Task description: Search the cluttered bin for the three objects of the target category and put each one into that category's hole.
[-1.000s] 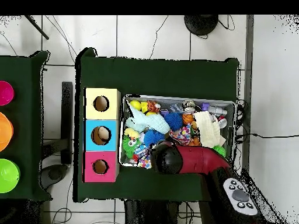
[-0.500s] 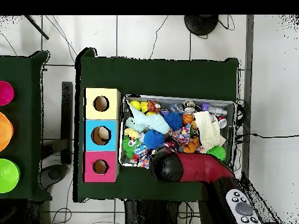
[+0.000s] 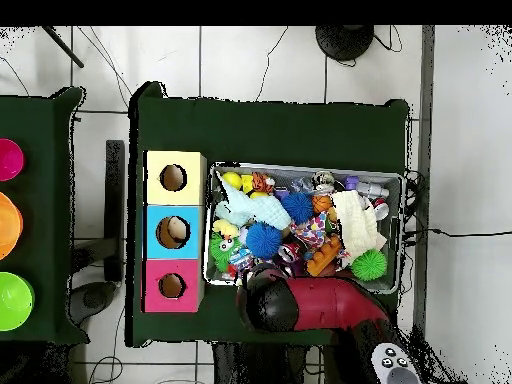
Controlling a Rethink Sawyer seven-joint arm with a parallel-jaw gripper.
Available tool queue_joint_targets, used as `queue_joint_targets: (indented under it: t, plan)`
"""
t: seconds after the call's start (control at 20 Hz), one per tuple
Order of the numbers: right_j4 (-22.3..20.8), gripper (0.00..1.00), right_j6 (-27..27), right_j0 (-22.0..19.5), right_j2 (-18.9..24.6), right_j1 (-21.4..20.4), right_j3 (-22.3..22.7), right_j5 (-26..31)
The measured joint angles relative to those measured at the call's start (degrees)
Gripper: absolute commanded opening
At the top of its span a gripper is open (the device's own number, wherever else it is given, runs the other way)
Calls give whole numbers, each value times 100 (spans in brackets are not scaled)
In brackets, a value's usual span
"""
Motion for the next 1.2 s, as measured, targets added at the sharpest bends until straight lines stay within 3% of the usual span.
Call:
queue_joint_targets:
  t: [0.85, 1.2]
  plan:
    - [2, 100, 0, 120, -2, 620, 54, -934]
    - [-20, 100, 0, 120, -24, 905, 47, -981]
